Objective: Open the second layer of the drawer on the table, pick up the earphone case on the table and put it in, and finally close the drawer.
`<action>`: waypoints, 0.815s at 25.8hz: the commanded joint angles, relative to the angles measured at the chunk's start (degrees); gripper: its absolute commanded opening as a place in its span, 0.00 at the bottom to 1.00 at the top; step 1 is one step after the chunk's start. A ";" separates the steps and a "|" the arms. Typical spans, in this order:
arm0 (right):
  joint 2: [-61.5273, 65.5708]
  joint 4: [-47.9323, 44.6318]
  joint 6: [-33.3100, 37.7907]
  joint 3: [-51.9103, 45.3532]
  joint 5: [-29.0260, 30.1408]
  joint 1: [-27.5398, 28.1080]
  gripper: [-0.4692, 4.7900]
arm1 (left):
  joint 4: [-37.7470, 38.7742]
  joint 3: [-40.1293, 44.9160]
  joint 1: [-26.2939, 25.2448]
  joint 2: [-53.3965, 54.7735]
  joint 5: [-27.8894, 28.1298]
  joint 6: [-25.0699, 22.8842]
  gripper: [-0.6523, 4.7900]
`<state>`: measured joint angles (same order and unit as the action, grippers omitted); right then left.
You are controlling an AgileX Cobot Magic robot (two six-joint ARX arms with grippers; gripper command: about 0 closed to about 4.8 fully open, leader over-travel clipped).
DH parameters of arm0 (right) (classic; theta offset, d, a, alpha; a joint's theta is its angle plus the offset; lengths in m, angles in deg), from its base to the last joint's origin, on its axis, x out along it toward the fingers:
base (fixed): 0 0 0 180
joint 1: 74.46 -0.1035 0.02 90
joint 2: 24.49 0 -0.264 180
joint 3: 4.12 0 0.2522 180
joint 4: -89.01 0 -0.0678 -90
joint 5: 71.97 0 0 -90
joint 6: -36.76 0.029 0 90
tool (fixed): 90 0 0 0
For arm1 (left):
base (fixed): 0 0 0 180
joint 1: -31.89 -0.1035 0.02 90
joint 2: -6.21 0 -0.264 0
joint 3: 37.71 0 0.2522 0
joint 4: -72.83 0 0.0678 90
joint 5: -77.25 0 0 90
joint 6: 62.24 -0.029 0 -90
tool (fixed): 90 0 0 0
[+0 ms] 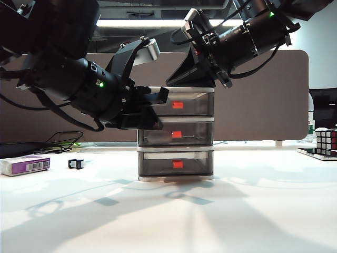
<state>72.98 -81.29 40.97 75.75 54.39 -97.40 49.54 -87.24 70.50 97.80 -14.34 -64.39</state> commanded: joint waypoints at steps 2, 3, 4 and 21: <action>0.92 3.76 0.26 -0.87 -0.52 -0.22 0.08 | 3.82 -0.31 0.07 -0.33 -15.67 -0.87 0.15; 0.92 3.72 0.28 -0.87 -0.83 -0.22 0.08 | 5.55 0.07 0.66 -0.77 -18.58 -1.31 0.13; 0.92 3.58 0.28 -0.87 -0.83 -0.22 0.08 | 6.14 0.63 1.31 -1.44 -18.27 -1.33 0.11; -0.42 1.11 0.26 -0.87 -0.83 -0.15 0.08 | 41.88 4.85 15.12 -42.66 14.64 -5.92 0.11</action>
<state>72.83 -82.05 40.97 75.47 53.86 -97.40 87.81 -82.52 85.02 56.73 -2.23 -70.33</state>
